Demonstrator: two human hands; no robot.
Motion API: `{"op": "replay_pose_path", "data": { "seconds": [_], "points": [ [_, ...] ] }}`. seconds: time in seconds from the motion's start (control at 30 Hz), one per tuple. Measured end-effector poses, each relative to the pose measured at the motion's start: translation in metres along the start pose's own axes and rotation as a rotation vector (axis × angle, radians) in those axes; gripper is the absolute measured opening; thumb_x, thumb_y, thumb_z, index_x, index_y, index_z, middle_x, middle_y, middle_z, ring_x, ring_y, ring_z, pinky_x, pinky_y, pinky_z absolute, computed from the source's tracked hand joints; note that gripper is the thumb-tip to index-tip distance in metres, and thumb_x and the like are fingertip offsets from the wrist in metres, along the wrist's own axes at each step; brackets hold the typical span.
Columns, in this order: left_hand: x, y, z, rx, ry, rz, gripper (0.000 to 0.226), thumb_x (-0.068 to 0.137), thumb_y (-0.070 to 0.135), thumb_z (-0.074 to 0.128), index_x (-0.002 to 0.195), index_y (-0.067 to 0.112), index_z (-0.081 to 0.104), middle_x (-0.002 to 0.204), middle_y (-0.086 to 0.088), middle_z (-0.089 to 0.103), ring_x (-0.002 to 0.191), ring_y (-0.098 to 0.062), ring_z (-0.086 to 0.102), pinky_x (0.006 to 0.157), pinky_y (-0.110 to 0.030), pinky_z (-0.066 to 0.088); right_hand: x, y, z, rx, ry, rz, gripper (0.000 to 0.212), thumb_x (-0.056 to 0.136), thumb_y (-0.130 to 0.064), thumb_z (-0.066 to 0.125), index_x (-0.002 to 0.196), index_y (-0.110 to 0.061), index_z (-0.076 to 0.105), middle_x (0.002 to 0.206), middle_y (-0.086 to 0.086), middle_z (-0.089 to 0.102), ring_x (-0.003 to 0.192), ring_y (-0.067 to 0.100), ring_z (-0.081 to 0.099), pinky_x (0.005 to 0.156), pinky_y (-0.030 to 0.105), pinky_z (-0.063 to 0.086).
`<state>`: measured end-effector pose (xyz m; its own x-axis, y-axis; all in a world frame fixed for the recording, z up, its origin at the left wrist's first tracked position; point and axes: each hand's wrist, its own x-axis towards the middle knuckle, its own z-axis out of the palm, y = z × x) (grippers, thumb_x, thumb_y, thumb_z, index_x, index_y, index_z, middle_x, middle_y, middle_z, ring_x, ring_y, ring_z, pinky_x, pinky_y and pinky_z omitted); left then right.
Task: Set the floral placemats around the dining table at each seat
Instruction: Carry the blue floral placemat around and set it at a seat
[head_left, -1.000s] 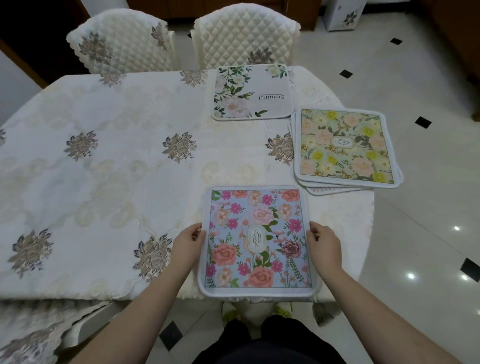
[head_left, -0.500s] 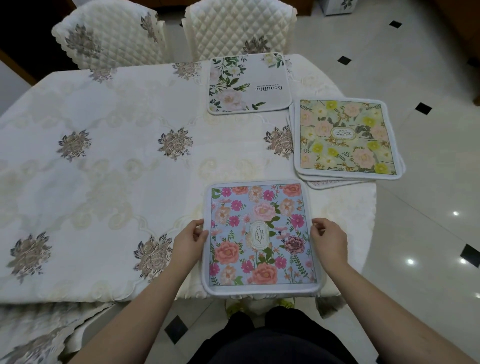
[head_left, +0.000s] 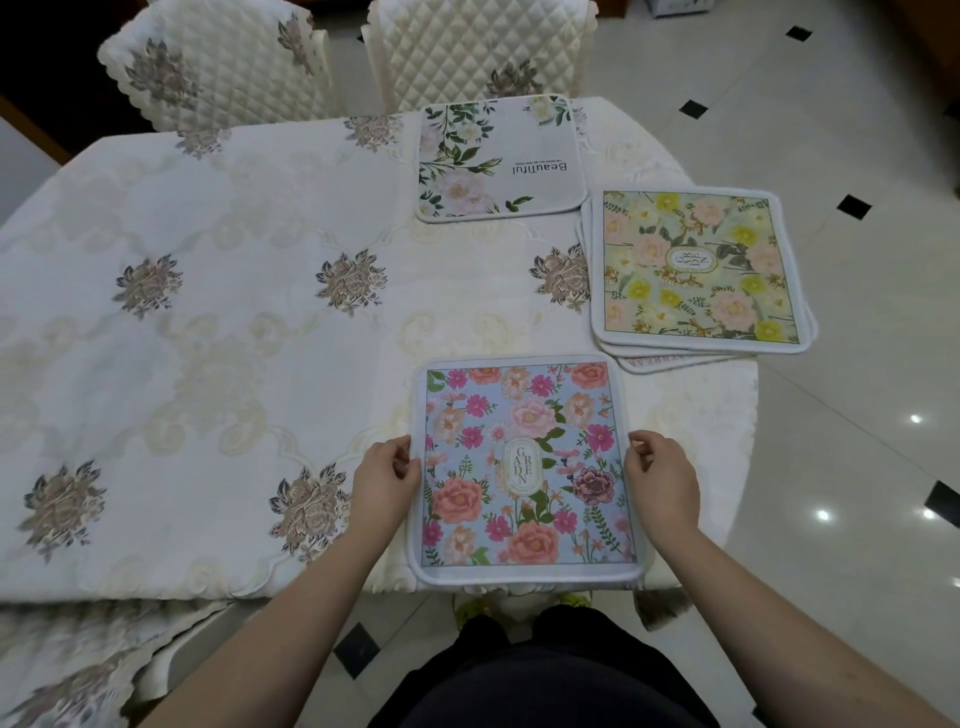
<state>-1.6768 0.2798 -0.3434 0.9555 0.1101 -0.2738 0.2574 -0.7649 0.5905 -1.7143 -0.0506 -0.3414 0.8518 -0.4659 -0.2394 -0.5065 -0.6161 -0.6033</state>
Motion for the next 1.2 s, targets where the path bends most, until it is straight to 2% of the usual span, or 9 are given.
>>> {"op": "replay_pose_path", "data": {
  "seconds": [0.13,0.27,0.43,0.53,0.7,0.8,0.87,1.0,1.2],
  "points": [
    [-0.002,-0.002,-0.001,-0.052,0.026,-0.024,0.035,0.092,0.018,0.061,0.127,0.012,0.062,0.105,-0.001,0.056,0.084,-0.012,0.058,0.08,-0.024,0.049,-0.001,0.0,0.002,-0.001,0.025,-0.014,0.025,0.097,-0.02,0.051,0.119,-0.014,0.062,0.105,0.004,0.057,0.087,0.02,0.057,0.07,0.031,0.045],
    [0.001,0.01,0.002,-0.024,0.136,0.055,0.039,0.094,0.013,0.054,0.133,0.011,0.056,0.125,-0.007,0.051,0.113,-0.021,0.05,0.097,-0.028,0.036,-0.003,-0.013,0.004,-0.097,0.054,-0.138,0.029,0.096,-0.02,0.052,0.124,-0.014,0.059,0.12,0.008,0.056,0.109,0.024,0.049,0.092,0.039,0.041],
    [0.023,0.045,0.017,0.092,0.078,0.386,0.045,0.094,0.019,0.044,0.137,0.008,0.053,0.144,-0.011,0.049,0.133,-0.026,0.044,0.113,-0.041,0.035,0.004,-0.054,0.021,-0.062,-0.18,-0.443,0.041,0.102,-0.021,0.043,0.142,-0.01,0.045,0.14,0.008,0.048,0.129,0.017,0.039,0.113,0.02,0.024],
    [0.04,0.061,0.027,0.19,0.027,0.532,0.05,0.093,0.015,0.042,0.141,0.008,0.05,0.146,-0.014,0.049,0.136,-0.031,0.044,0.113,-0.044,0.034,0.02,-0.079,0.044,-0.135,-0.266,-0.543,0.048,0.103,-0.024,0.037,0.148,-0.008,0.035,0.151,0.011,0.039,0.141,0.025,0.032,0.118,0.033,0.017],
    [0.067,0.067,0.039,0.291,-0.073,0.614,0.054,0.095,0.023,0.03,0.145,0.01,0.047,0.151,-0.008,0.045,0.142,-0.021,0.036,0.116,-0.043,0.03,0.041,-0.103,0.076,-0.231,-0.3,-0.532,0.051,0.104,-0.022,0.029,0.153,-0.01,0.022,0.16,0.005,0.023,0.148,0.017,0.017,0.119,0.028,0.007],
    [0.076,0.056,0.044,0.406,-0.141,0.637,0.058,0.099,0.03,0.021,0.152,0.012,0.033,0.16,-0.003,0.027,0.149,-0.019,0.025,0.122,-0.035,0.014,0.046,-0.103,0.094,-0.375,-0.342,-0.571,0.056,0.101,-0.025,0.019,0.155,-0.014,0.014,0.163,0.0,0.012,0.15,0.015,0.004,0.12,0.032,-0.001],
    [0.08,0.045,0.045,0.48,-0.151,0.672,0.056,0.101,0.031,0.021,0.154,0.014,0.026,0.161,0.0,0.021,0.149,-0.017,0.021,0.121,-0.033,0.008,0.045,-0.1,0.101,-0.465,-0.328,-0.577,0.064,0.094,-0.031,0.008,0.154,-0.014,0.017,0.163,0.0,0.013,0.15,0.018,0.007,0.12,0.036,0.002],
    [0.082,0.04,0.049,0.507,-0.132,0.653,0.055,0.103,0.036,0.021,0.155,0.018,0.023,0.162,0.002,0.019,0.15,-0.014,0.018,0.121,-0.035,0.009,0.044,-0.091,0.1,-0.538,-0.243,-0.602,0.057,0.097,-0.032,0.023,0.148,-0.014,0.038,0.155,0.001,0.036,0.144,0.018,0.031,0.116,0.043,0.017],
    [0.08,0.039,0.049,0.509,-0.118,0.565,0.054,0.104,0.044,0.02,0.156,0.032,0.014,0.163,0.007,0.009,0.151,-0.013,0.007,0.122,-0.038,0.006,0.047,-0.088,0.091,-0.561,-0.226,-0.552,0.056,0.1,-0.037,0.02,0.154,-0.021,0.024,0.161,-0.004,0.019,0.148,0.012,0.015,0.117,0.043,0.002]
  ]
}}
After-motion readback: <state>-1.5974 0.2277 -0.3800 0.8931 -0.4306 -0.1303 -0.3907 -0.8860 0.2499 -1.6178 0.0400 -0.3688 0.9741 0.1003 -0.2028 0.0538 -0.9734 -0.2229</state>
